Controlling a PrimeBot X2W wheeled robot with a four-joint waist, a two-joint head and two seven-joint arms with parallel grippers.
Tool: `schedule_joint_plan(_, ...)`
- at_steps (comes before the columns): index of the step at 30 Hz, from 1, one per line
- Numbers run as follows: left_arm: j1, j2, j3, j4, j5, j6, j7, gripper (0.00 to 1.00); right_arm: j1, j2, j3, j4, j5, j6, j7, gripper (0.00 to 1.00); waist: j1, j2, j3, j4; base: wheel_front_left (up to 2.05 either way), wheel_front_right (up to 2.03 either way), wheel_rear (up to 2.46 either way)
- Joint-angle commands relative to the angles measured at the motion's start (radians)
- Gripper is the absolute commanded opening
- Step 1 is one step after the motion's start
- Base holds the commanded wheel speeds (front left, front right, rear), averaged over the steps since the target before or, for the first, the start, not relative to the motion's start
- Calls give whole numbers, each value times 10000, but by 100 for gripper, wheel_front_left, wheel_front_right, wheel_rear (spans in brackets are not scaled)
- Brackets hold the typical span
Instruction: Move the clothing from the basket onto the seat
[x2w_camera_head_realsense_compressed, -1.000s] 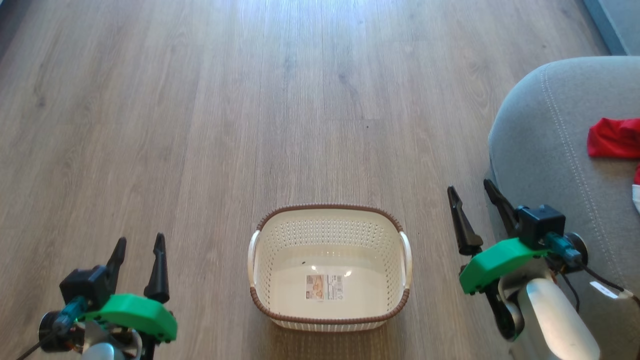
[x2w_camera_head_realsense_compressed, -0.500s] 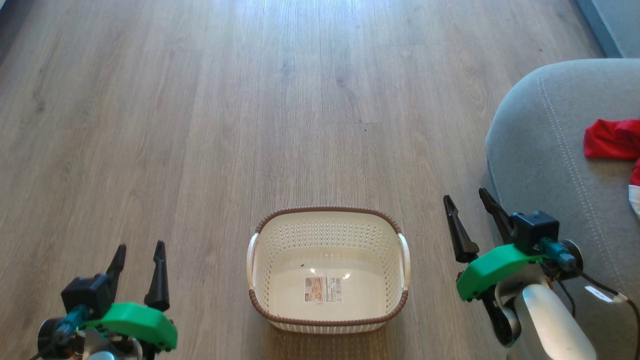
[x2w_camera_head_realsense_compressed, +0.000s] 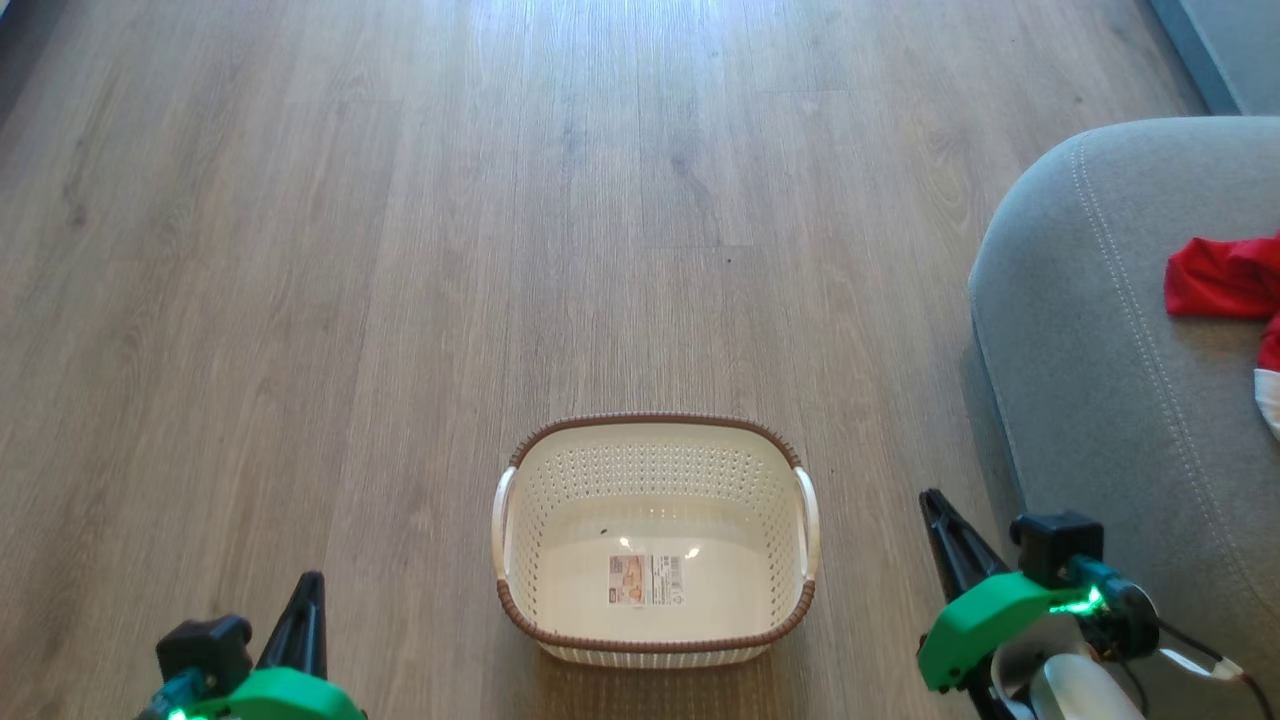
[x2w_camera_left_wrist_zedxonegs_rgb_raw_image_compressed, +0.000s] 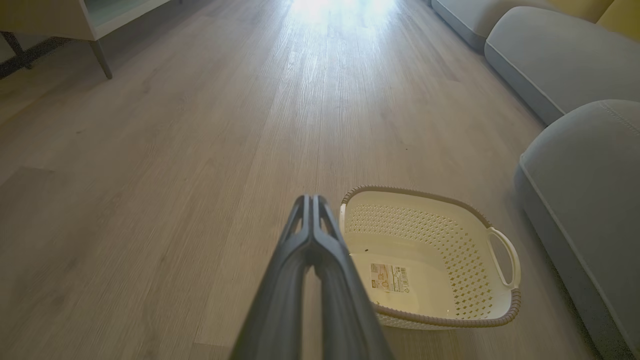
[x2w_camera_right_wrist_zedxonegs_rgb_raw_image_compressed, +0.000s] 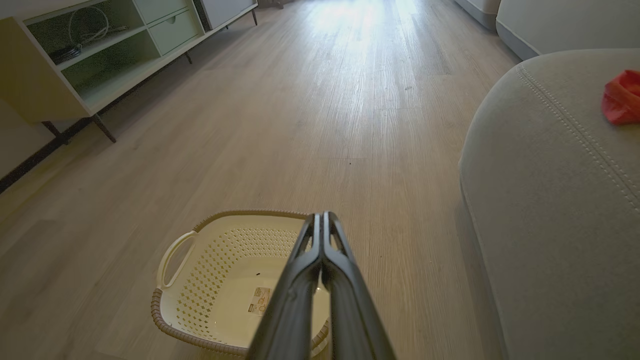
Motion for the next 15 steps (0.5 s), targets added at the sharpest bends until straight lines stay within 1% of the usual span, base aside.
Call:
schedule_joint_plan(1,-465,54,75,-329,-319,-1,67,0,-580,5,-108,-400,341,0,72,0,0,-1,1,-2,0,0,0)
schedule_joint_plan(15,-540,65,41,-521,-1852,-2,401,0,-472,18,-316,-752,1842,-1,437,0,0,-1,4,-16,0,0,0)
